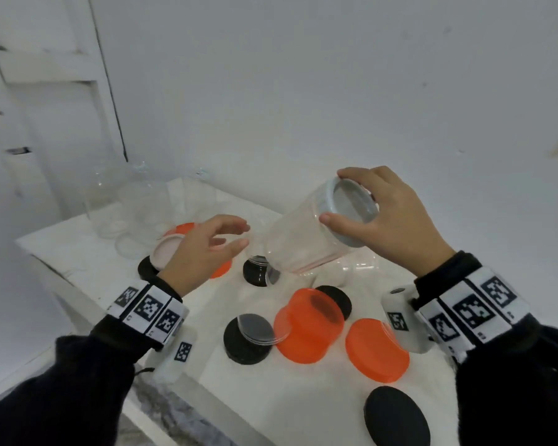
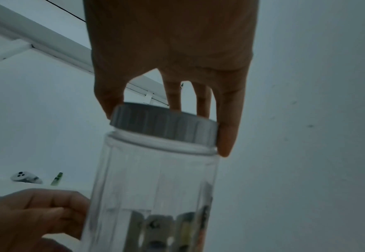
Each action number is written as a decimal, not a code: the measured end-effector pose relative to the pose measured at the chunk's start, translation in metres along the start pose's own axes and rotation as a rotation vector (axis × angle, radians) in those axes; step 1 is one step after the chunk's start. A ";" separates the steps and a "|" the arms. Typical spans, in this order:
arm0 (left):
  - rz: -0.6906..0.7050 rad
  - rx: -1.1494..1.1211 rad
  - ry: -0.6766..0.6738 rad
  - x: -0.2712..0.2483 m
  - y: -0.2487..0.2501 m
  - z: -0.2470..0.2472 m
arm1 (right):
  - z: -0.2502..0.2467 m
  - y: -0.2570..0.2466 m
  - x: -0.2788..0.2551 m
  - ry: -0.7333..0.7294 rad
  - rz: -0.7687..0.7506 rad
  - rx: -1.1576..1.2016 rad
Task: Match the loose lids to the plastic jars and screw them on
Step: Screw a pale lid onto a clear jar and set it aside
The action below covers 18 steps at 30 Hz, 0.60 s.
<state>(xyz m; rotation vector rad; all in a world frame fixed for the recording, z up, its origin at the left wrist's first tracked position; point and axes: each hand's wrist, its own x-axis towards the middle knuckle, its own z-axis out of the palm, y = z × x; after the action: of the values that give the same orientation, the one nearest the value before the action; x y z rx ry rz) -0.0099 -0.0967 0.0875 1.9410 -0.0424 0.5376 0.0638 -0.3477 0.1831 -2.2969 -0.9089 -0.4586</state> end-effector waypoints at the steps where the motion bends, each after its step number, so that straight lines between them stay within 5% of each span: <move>1: 0.011 0.060 0.052 0.005 -0.008 -0.013 | 0.007 0.000 0.010 0.010 0.001 0.013; 9: 0.033 0.471 0.234 0.064 -0.081 -0.121 | 0.076 -0.009 0.106 0.062 0.033 0.052; 18: 0.031 0.723 0.122 0.141 -0.146 -0.188 | 0.159 -0.013 0.223 0.034 0.120 -0.011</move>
<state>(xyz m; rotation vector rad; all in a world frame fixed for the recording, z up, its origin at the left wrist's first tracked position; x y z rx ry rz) 0.0904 0.1610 0.0781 2.6031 0.2298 0.7620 0.2255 -0.1268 0.1840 -2.3315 -0.7486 -0.4508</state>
